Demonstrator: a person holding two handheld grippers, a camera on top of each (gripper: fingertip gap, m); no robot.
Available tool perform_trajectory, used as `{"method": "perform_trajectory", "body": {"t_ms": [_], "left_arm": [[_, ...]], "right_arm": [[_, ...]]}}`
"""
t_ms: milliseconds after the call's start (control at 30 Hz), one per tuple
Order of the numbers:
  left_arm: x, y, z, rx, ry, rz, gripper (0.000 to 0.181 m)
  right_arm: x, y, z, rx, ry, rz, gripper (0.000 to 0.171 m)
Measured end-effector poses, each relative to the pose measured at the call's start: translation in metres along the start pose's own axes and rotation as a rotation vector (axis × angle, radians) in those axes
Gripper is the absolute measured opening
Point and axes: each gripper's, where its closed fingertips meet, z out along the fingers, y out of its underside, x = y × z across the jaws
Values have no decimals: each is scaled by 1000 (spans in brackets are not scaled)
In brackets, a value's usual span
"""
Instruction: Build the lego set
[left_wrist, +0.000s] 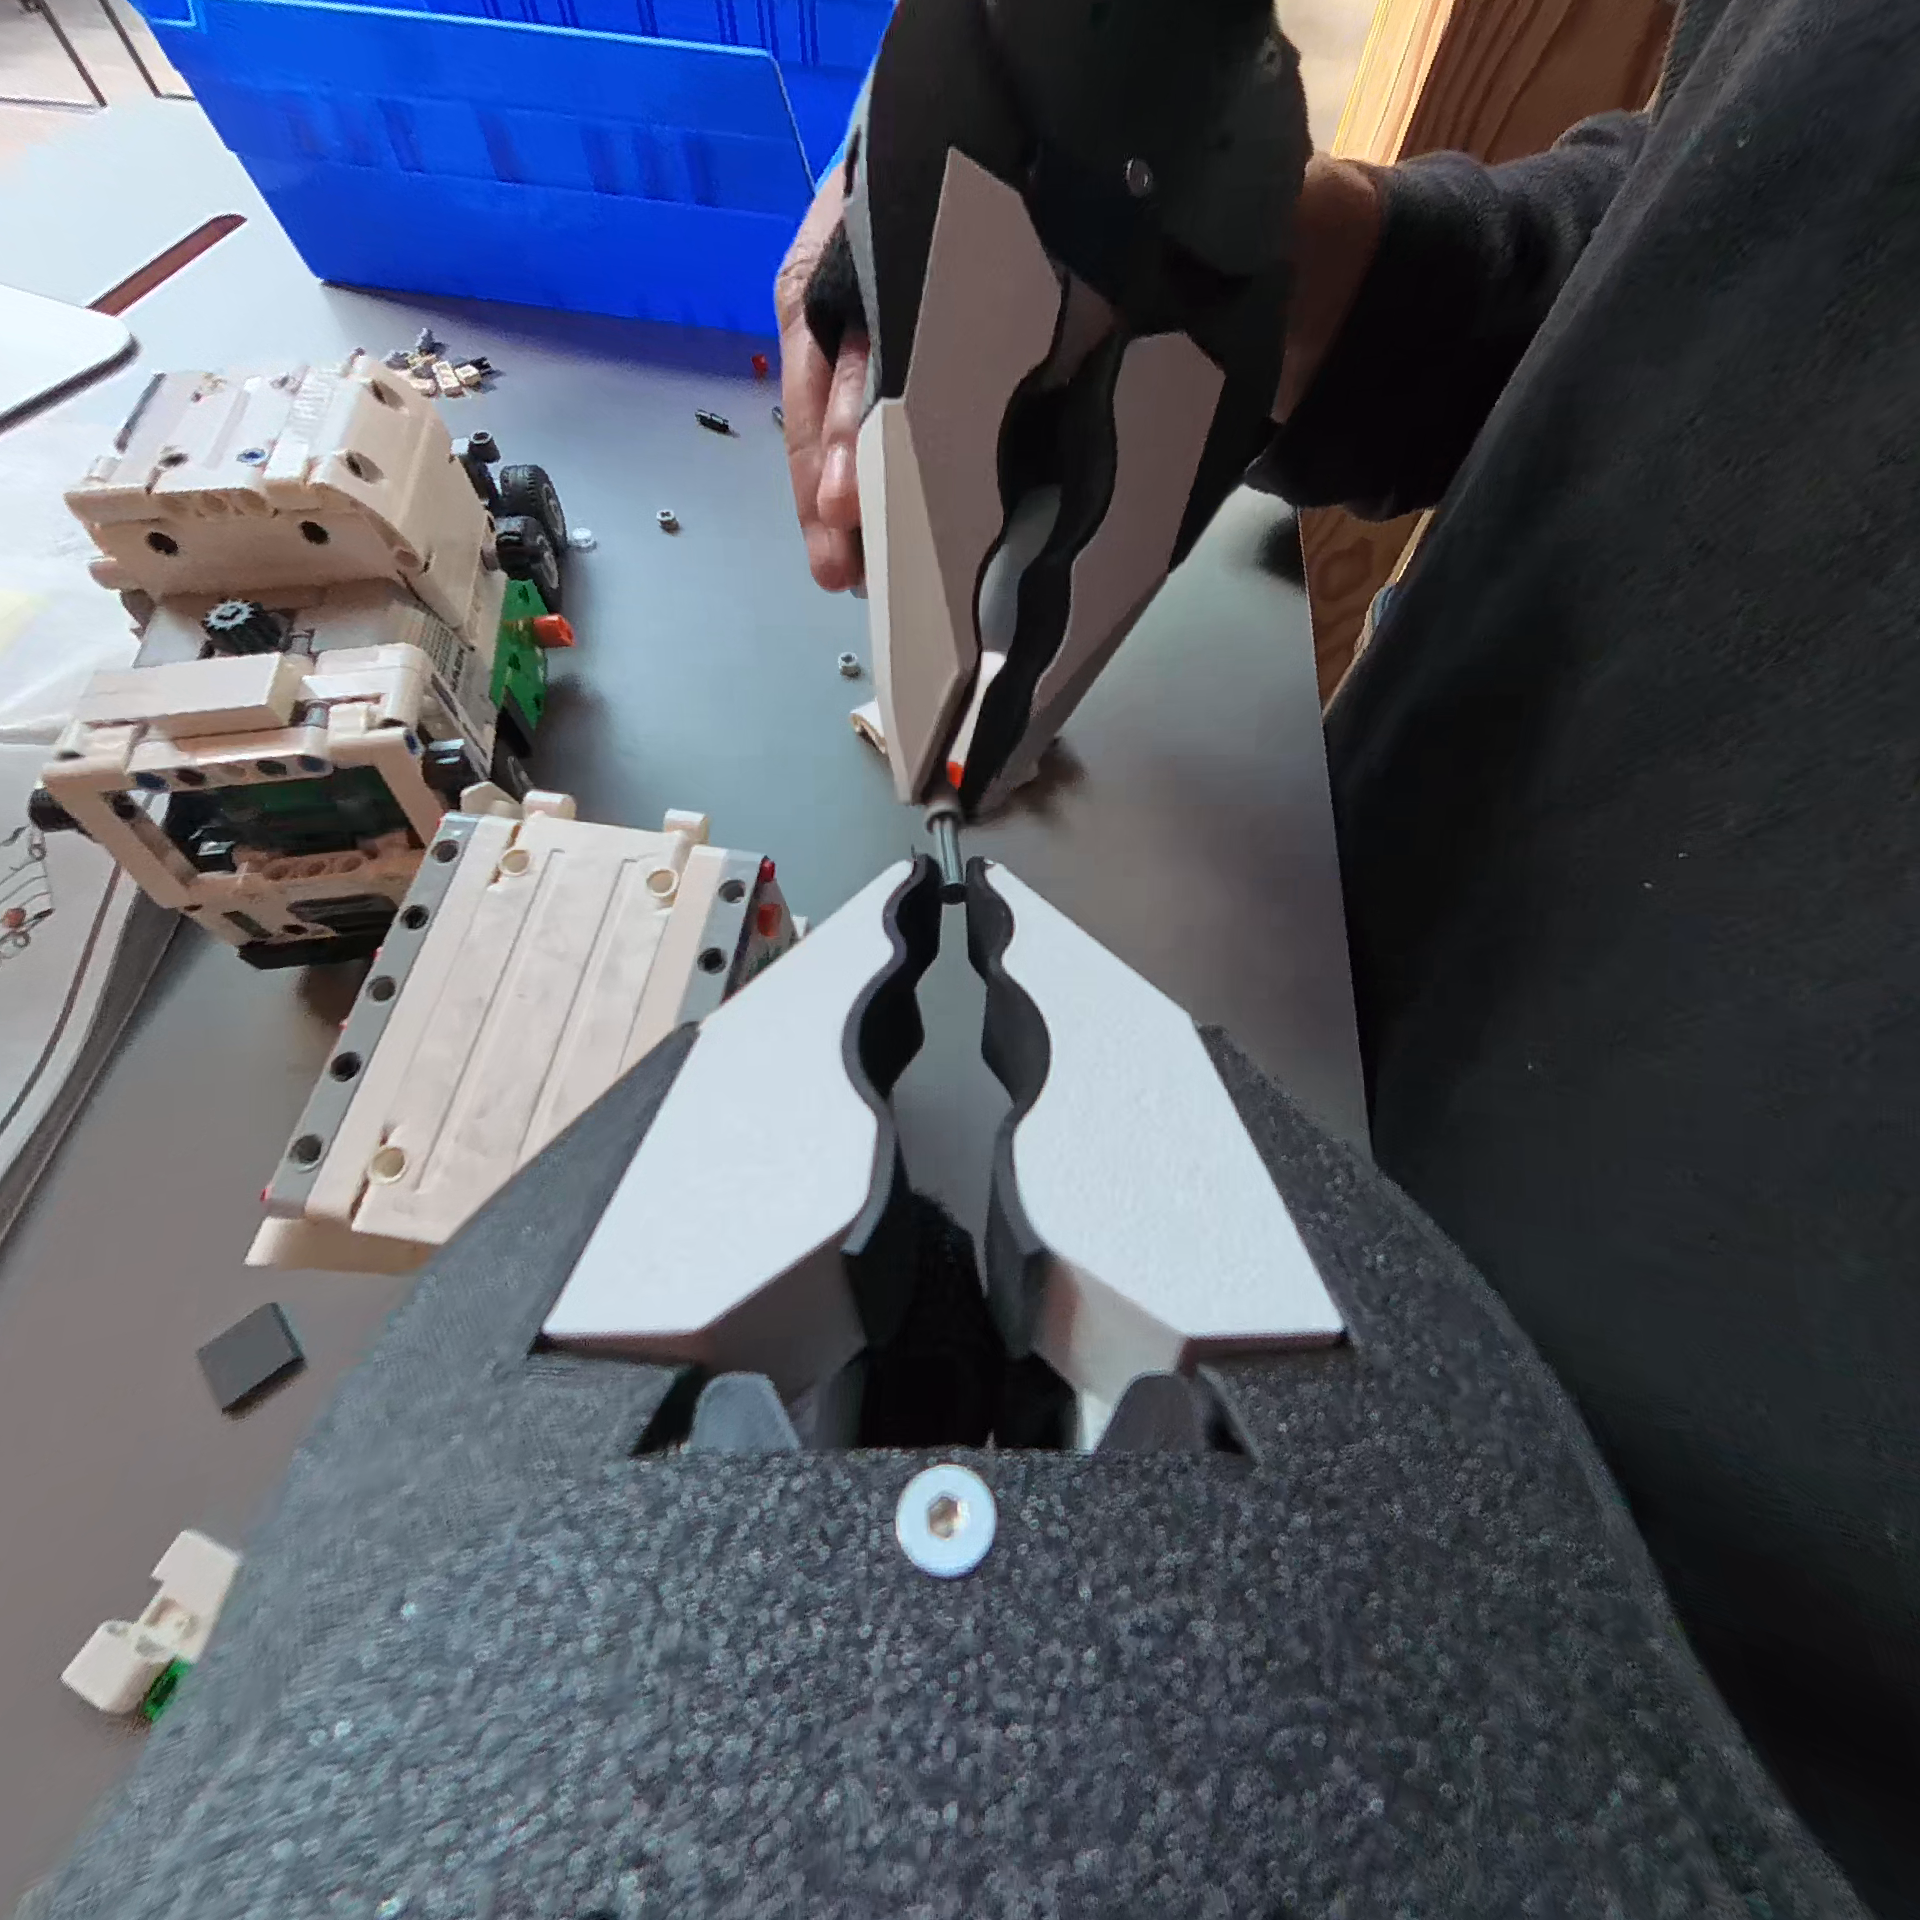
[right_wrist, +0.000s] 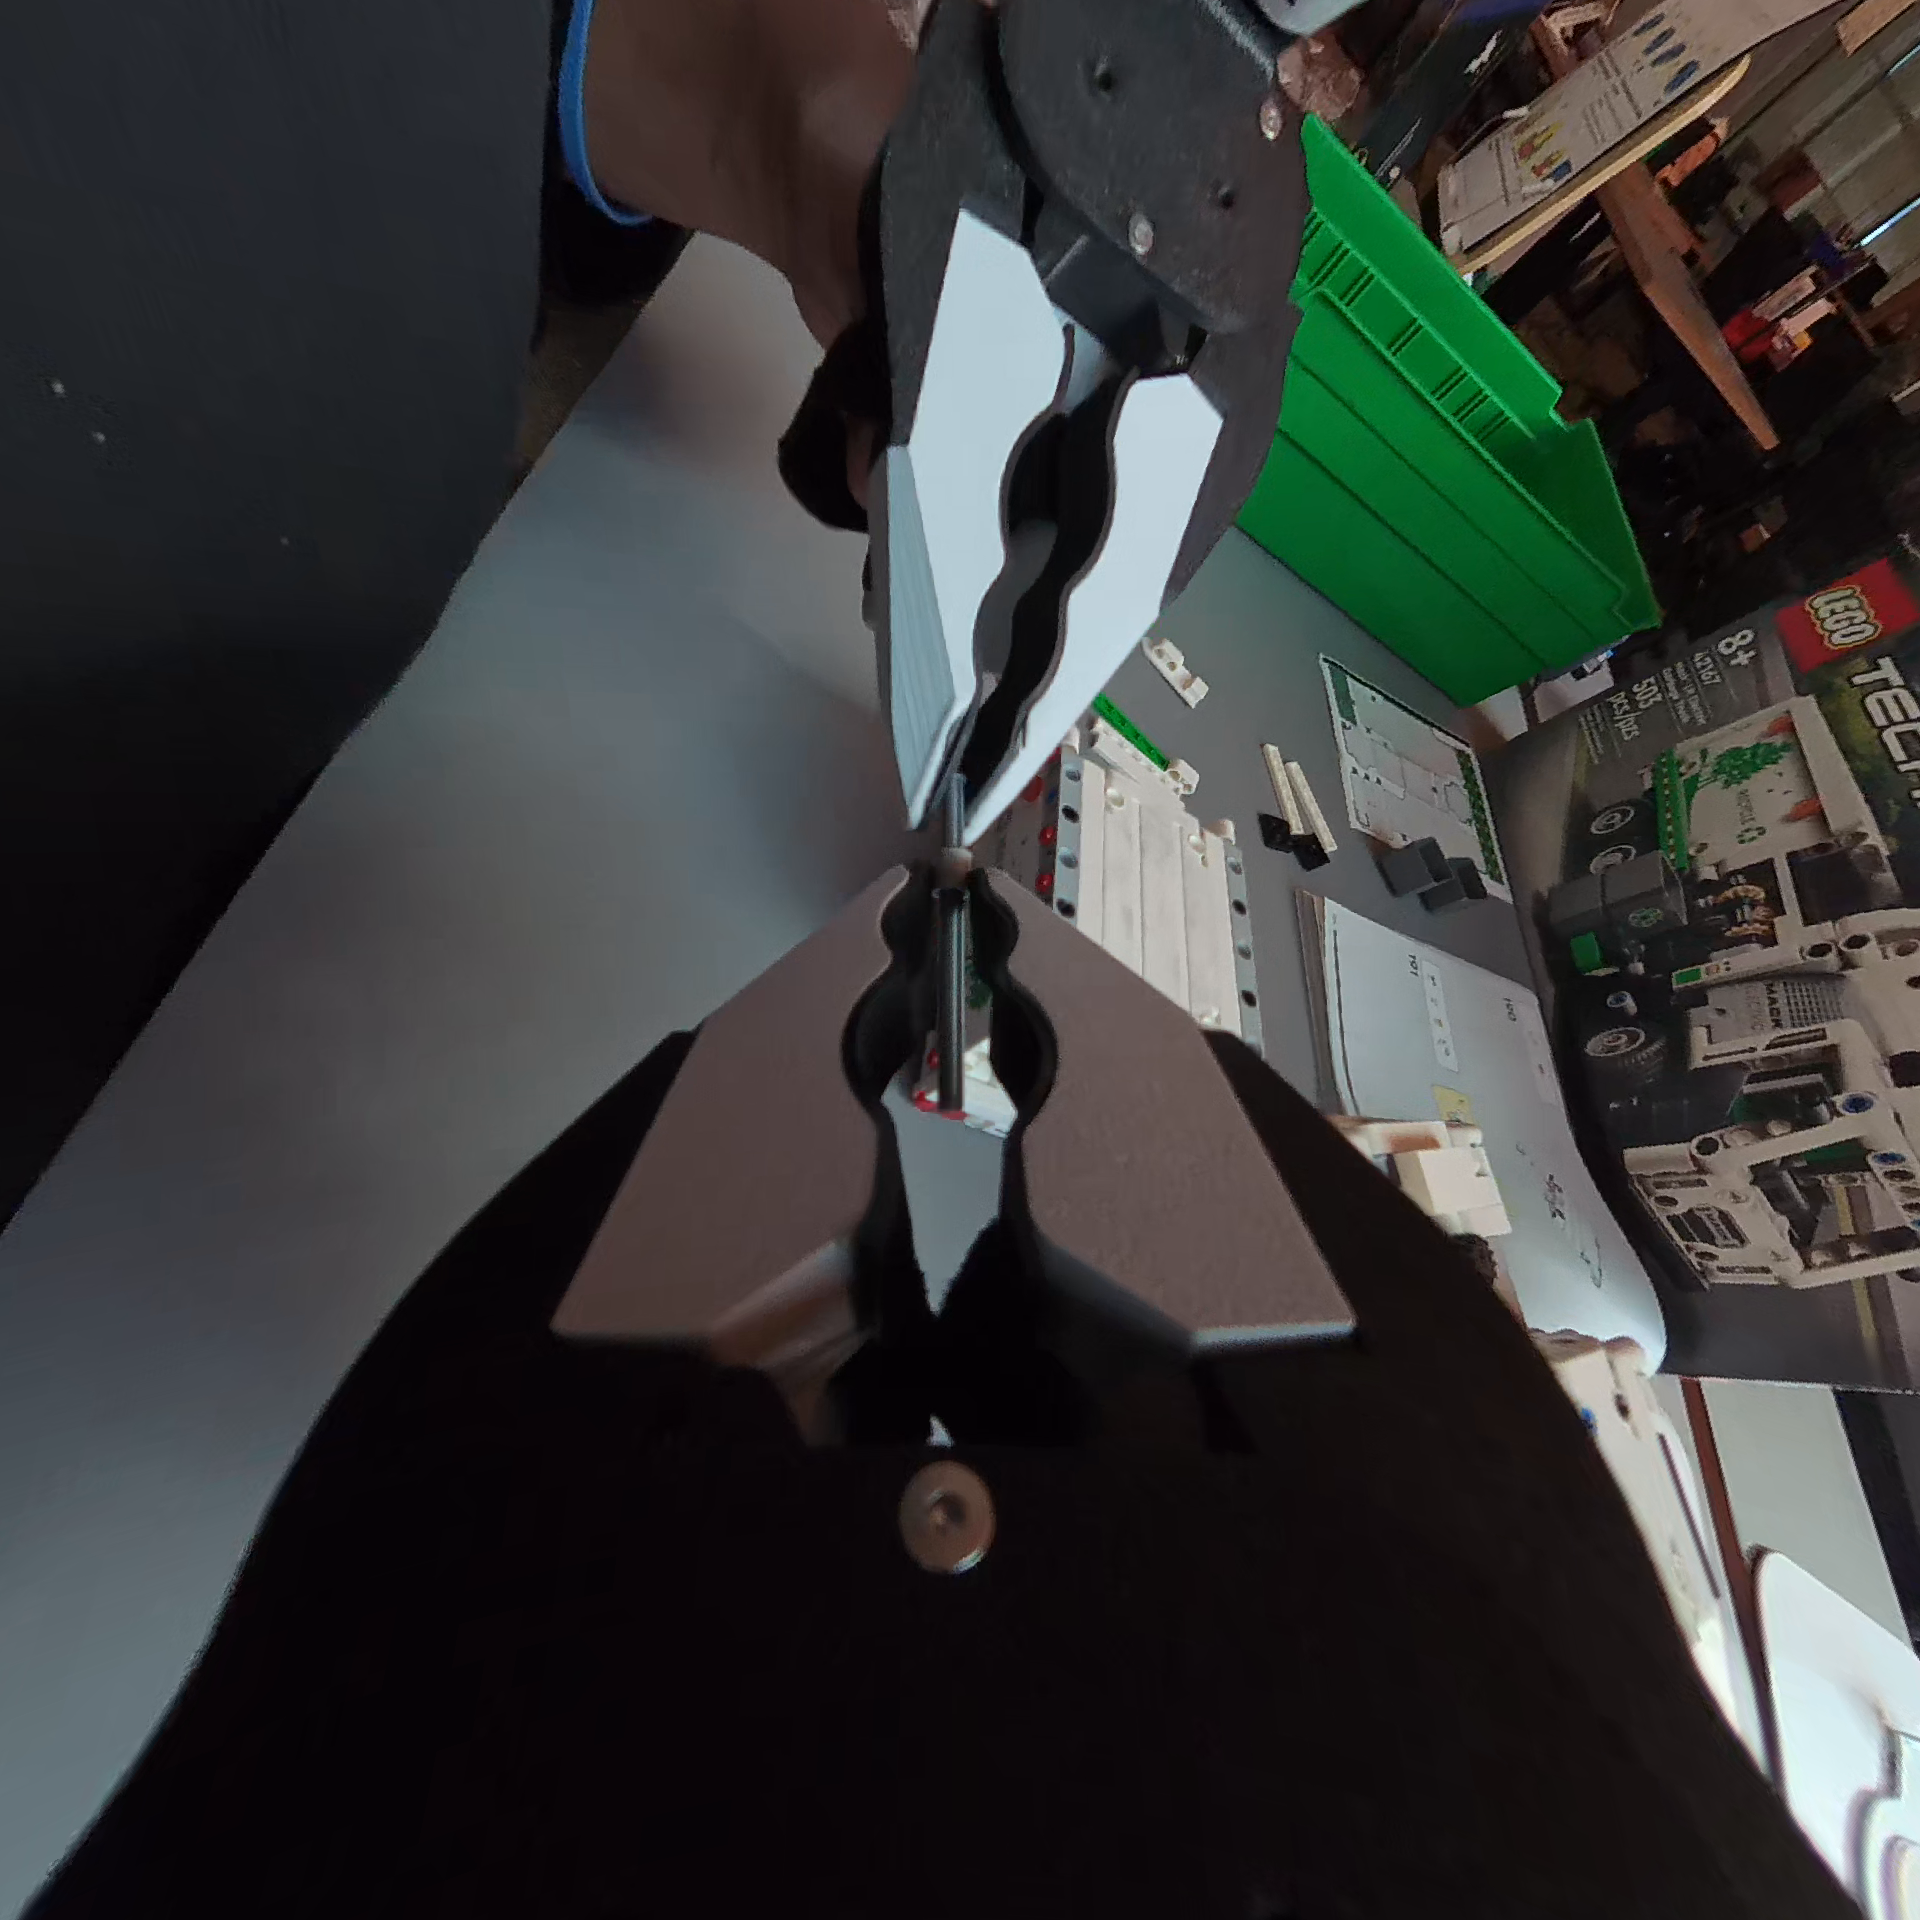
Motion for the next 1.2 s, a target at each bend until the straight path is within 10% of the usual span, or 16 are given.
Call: {"method": "perform_trajectory", "body": {"t_ms": [400,1200], "left_arm": [[-4,-25,-3,215,-12,-19,2],[7,9,10,4,4,26,3]], "right_arm": [[25,-10,-42,144,110,441,20],[-24,24,-11,-224,-56,186,11]]}}
